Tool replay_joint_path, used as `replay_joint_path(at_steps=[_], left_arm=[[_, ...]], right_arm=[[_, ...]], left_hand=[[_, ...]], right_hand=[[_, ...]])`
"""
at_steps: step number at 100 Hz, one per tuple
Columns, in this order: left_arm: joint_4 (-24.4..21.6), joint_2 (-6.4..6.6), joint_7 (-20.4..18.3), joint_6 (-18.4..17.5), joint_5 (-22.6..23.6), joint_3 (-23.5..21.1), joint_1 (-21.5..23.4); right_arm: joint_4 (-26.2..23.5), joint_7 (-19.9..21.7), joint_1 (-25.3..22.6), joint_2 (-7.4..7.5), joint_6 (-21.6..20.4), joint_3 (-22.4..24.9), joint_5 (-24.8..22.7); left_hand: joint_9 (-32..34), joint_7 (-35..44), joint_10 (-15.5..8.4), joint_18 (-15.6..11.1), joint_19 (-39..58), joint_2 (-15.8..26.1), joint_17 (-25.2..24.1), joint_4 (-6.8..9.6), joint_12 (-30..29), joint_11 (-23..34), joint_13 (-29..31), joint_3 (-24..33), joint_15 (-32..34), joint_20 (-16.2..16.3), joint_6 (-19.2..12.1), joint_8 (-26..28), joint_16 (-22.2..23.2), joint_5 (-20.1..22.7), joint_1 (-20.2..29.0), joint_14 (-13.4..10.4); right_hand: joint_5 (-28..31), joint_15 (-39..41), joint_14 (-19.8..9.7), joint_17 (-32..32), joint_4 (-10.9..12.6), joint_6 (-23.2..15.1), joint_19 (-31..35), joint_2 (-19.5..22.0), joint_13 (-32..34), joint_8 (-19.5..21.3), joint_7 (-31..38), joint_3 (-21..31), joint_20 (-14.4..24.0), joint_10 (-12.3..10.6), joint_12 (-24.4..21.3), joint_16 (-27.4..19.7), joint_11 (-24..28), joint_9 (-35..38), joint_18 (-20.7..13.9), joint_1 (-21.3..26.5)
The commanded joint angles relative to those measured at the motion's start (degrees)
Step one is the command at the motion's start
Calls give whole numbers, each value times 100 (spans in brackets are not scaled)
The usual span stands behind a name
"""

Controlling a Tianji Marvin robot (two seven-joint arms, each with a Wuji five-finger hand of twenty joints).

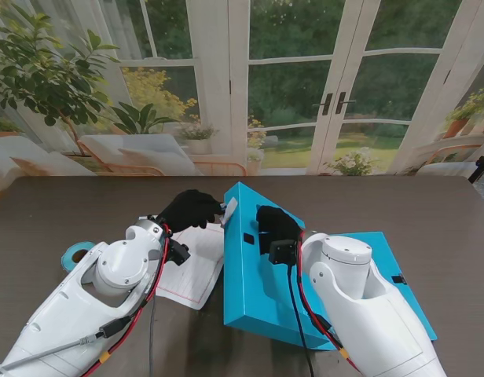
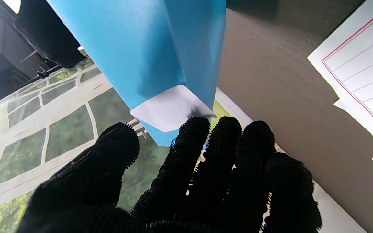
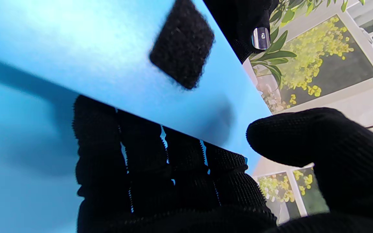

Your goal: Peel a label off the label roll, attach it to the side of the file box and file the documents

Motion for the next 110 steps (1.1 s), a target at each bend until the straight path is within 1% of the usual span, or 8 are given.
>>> replay_joint_path(at_steps=[1,30,54,76,110], left_arm=[[-18,-40,-124,-34,-93,57,-37],[137,-82,-129,-48,-232,267,-221],[91,-87,-120,-58,-252,280,-242],[80,-92,-118,-88,-286,290,-265],[73,-88,-173,-46,-344,319,-268]], right_arm=[[-43,104,5,-31,-12,-18,-5],[-34,163,-4,-19,7,-30,-41],[0,161,1,-17,-21,-61,-159],[152,162,43,-29,-57,-128,-335],[353,91,80,-70,-62,-143,-342]], left_hand=[[164,92,171,-69,-8,252,76,155,2,73,242,-10,192,-15,-118,59,69,109,106,368],[154,88,207,-54,-34,297,9,151,-8,45,192,-86,169,-21,-86,51,67,101,146,409],[163,75,229,-52,-41,324,1,155,-7,31,191,-123,161,-16,-68,44,68,115,163,423],[159,65,236,-49,-52,338,-14,157,-9,10,180,-148,149,-12,-59,42,68,118,167,431],[134,22,249,-69,-93,379,-84,157,-13,-35,125,-205,105,-16,-53,31,68,94,190,450]], right_hand=[[189,105,127,-2833,88,-335,-50,91,-126,97,-25,24,119,55,-28,45,-67,52,-20,-3],[193,105,137,-2835,86,-326,-49,99,-128,100,-27,25,121,63,-29,45,-71,46,-20,-5],[191,108,125,-2837,79,-336,-52,102,-127,101,-32,18,120,58,-28,46,-70,42,-22,-13],[193,107,124,-2834,78,-342,-50,102,-127,101,-32,20,121,53,-28,44,-69,40,-21,-14],[188,108,126,-2842,87,-339,-54,110,-133,102,-33,31,120,61,-28,44,-59,37,-22,-8]])
